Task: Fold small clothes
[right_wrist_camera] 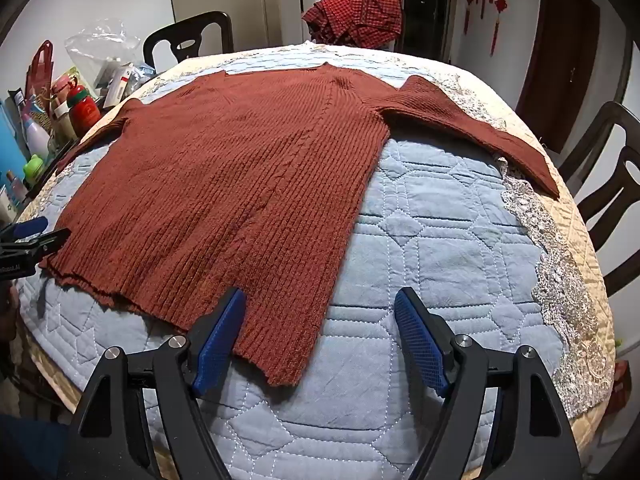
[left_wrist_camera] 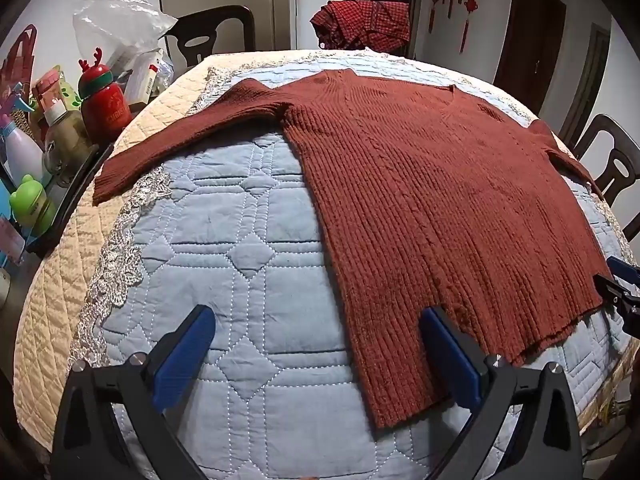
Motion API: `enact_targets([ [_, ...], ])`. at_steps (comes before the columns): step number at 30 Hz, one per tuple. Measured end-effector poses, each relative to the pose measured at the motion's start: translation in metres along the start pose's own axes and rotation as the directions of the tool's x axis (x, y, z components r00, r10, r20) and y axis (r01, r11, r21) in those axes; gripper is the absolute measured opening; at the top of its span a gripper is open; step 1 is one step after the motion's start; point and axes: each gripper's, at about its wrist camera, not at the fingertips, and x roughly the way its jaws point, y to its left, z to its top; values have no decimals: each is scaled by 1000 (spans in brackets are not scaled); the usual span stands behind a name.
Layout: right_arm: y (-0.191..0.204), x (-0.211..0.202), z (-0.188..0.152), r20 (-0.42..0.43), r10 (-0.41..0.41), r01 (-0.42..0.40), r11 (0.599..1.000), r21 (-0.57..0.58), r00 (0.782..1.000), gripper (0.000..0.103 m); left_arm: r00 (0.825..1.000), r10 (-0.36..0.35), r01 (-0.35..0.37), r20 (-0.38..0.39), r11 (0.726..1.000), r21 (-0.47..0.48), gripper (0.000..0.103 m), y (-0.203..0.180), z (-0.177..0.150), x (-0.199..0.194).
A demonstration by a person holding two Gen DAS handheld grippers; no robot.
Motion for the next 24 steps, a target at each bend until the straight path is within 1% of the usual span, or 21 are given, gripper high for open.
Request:
enact_targets([
  [24, 0, 1, 0, -5, -1, 1, 1000, -1, 1000, 77, 1000, -4, 4, -17, 1000, -2, 103, 1, 2, 3],
])
